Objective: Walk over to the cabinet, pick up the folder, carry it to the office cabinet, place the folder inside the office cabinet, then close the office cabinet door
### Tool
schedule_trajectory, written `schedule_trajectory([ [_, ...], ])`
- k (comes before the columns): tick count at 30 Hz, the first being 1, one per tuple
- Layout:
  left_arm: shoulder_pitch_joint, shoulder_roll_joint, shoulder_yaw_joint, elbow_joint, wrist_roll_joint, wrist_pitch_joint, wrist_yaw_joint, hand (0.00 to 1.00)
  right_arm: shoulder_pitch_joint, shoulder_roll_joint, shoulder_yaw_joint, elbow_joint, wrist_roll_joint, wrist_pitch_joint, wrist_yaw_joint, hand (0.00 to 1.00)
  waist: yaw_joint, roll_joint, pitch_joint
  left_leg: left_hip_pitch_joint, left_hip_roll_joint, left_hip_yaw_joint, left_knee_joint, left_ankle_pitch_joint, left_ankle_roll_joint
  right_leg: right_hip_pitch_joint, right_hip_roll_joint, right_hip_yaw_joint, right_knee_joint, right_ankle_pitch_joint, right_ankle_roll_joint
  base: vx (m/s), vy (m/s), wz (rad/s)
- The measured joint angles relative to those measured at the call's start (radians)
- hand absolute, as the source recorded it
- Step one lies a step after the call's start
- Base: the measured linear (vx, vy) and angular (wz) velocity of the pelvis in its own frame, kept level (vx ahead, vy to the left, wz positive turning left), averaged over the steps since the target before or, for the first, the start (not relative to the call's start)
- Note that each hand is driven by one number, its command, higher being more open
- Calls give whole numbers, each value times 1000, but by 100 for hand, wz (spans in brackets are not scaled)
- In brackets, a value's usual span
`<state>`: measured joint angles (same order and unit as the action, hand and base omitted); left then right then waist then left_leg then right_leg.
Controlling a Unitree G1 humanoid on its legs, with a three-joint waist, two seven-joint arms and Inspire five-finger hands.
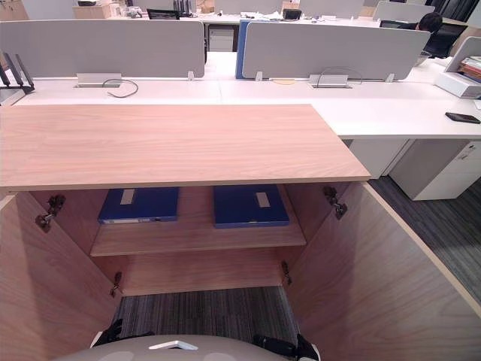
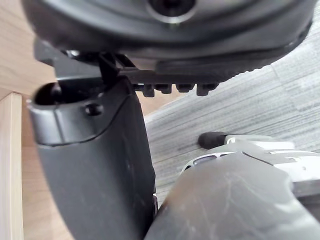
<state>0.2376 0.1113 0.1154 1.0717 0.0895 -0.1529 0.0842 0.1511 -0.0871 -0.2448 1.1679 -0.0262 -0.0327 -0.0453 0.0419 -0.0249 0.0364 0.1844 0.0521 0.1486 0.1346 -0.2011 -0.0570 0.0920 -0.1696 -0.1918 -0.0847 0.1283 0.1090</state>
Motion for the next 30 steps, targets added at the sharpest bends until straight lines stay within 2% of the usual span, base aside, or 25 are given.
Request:
schedule_trajectory([
  [4, 1, 2, 0, 10, -1, 0, 0, 100, -7, 1, 0, 3, 0, -2, 2, 100, -16, -4, 1, 1, -11, 18, -8, -2, 2, -16, -8, 23, 8, 2, 5, -9, 21, -15],
  [6, 0, 2, 5, 9, 0, 0, -1, 100, -7, 3, -1, -8, 5, -5, 2, 100, -18, -7, 3, 0, -14, 46, -18, -10, -5, -63, -10, 58, 59, -15, 6, -20, 30, -46],
  [10, -22, 8, 46, -6, 3, 2, -6, 100, 4, 33, -1, -103, 46, -24, 6, 100, -22, -38, 75, 58, -32, 124, -15, -14, 6, -173, -24, 146, 326, -126, 12, -11, 20, -53],
  [11, -31, 12, 52, -10, 14, 3, -8, 100, 10, 42, 0, -123, 56, -25, 8, 100, -22, -52, 79, 70, -41, 145, -16, -17, 8, -199, -29, 162, 379, -145, 13, -43, 15, -51],
  [15, -36, 19, 53, -30, 59, 7, -10, 100, 25, 55, 1, -148, 118, -26, 7, 100, -23, -69, 88, 71, -40, 211, -8, -28, 20, -237, -33, 164, 404, -142, 7, -36, 2, -42],
  [16, -36, 18, 53, -33, 68, 9, -10, 100, 31, 57, 1, -156, 120, -25, 6, 100, -23, -65, 89, 69, -36, 219, -9, -27, 21, -236, -31, 156, 392, -136, 3, -47, 13, -24],
  [17, -35, 14, 57, -50, 78, 15, -10, 100, 31, 52, -3, -165, 121, -22, 7, 100, -21, -49, 89, 66, -20, 239, -13, -23, 26, -243, -47, 101, 426, -165, -56, -15, -8, -18],
  [18, -28, 13, 64, -65, 81, 22, -11, 100, 34, 57, -22, -176, 121, -23, 6, 100, -21, -53, 89, 67, -16, 248, -13, -22, 24, -274, -83, 25, 579, -219, -104, 39, -34, -19],
  [19, -25, 14, 66, -72, 81, 28, -10, 100, 44, 67, -31, -189, 114, -25, -2, 100, -20, -59, 84, 69, -6, 259, -14, -19, 19, -271, -138, -72, 728, -280, -119, 95, -60, -19],
  [20, -23, 15, 66, -77, 81, 28, -11, 100, 43, 68, -33, -187, 103, -24, -5, 100, -18, -62, 82, 69, -3, 271, -15, -15, 13, -252, -169, -125, 748, -297, -124, 92, -47, -24],
  [21, -23, 16, 66, -81, 80, 28, -11, 100, 38, 71, -40, -180, 82, -23, -4, 100, -17, -68, 81, 71, -10, 279, -11, -14, 11, -251, -176, -161, 725, -297, -115, 103, -72, -53],
  [22, -31, 12, 64, -69, 79, 31, -11, 100, 25, 64, -51, -168, 57, -21, 3, 100, -14, -73, 76, 51, -14, 286, 9, -8, 18, -245, -152, -210, 680, -295, -139, 50, -66, -65],
  [23, -39, 9, 60, -55, 78, 31, -13, 100, 22, 58, -52, -161, 41, -21, 5, 100, -13, -66, 73, 24, -3, 286, 35, -7, 32, -242, -130, -211, 627, -280, -159, 7, -83, -107],
  [24, -50, 6, 47, -47, 73, 30, -20, 100, 4, 46, -51, -133, 29, -20, 9, 100, 3, -49, 66, -34, -26, 241, 41, -26, 84, -233, -81, -179, 473, -214, -160, -86, -28, -120],
  [25, -49, -10, 27, -44, 71, 25, -23, 100, -25, 22, -67, -110, 13, -9, 10, 100, 23, 8, 38, -68, -31, 197, -63, 17, 99, -210, -21, -173, 341, -163, -156, -102, 16, -146],
  [26, -54, -14, 5, -61, 70, 14, -33, 100, -56, 4, -96, -88, 2, 14, 4, 100, 22, 19, 54, -61, -33, 255, -120, 92, 74, -248, -109, -284, 634, -280, -162, 7, -33, -139],
  [27, -52, 15, -28, -54, 65, 28, -30, 100, -53, 7, -94, -66, -2, 20, 2, 100, 11, -3, 40, -66, -52, 315, -120, 98, 81, -228, -226, -333, 816, -331, -158, 49, -61, -102],
  [28, -52, 16, -29, -50, 64, 29, -29, 100, -52, 9, -92, -66, -4, 22, 4, 100, 11, -8, 34, -68, -51, 322, -118, 98, 81, -216, -239, -339, 822, -330, -156, 78, -150, -100],
  [29, -50, 22, -30, -41, 60, 30, -28, 100, -51, 7, -65, -63, -6, 25, 16, 100, 14, -13, 23, -79, -40, 356, -97, 98, 81, -162, -276, -347, 786, -312, -126, 33, -186, -102],
  [30, -50, 28, -30, -42, 57, 29, -27, 100, -51, 14, -44, -63, -6, 25, 20, 100, 18, -27, 14, -92, -22, 385, -67, 97, 80, -110, -288, -336, 670, -269, -62, 37, -235, -119],
])
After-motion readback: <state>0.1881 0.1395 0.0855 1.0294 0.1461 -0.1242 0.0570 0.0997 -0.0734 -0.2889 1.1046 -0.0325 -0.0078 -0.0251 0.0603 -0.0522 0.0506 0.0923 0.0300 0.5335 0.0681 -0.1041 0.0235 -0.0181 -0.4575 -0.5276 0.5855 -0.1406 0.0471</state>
